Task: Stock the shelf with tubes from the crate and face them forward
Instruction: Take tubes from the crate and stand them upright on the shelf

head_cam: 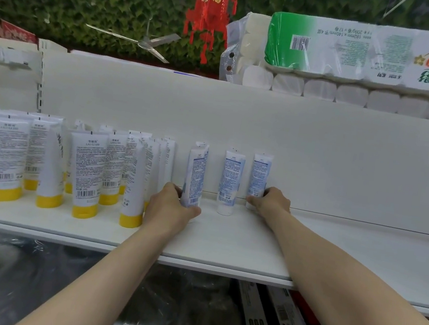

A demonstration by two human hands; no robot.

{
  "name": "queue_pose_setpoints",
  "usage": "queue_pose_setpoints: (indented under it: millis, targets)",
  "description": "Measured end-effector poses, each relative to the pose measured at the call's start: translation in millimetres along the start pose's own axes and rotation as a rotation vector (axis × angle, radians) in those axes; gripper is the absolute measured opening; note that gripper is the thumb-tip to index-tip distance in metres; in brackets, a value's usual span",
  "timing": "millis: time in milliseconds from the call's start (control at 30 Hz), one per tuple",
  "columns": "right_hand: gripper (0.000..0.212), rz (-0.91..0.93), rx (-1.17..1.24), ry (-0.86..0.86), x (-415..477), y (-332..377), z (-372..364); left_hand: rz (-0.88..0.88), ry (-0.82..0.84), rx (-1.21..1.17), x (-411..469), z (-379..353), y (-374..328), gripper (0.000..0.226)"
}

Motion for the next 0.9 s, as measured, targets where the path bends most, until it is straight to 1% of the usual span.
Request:
queue_pose_setpoints:
  millis: [333,533,700,900]
  targets:
    - [0.053,-0.003,0.02,0.007,2.1,-2.4,0.4,0.001,-0.024,0.005,-0.5,1.4,0.9,0.047]
    - [0.046,0.026,0.031,0.01,0.2,-0.4,-0.4,0.0,-0.019,0.006,-0.1,1.0,1.3,0.046]
    - [0.048,0.006,0.034,0.016,-2.6,-0.1,0.8,-0.002,-0.013,0.012,0.5,0.9,0.7,0.046]
    - [0.044,0.009,0.036,0.019,-7.1,1.6,2.1,-0.003,-0.011,0.018,0.7,1.3,-0.1,0.048]
Point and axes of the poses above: each hand's wrist, its own x-axis towards the middle knuckle, its own z-axis out of the back of the hand, y = z × x, the point moved 8 cm from there along x, towards the middle knuckle, and after that the axes turned 4 degrees about x, right-handed, at the moved point
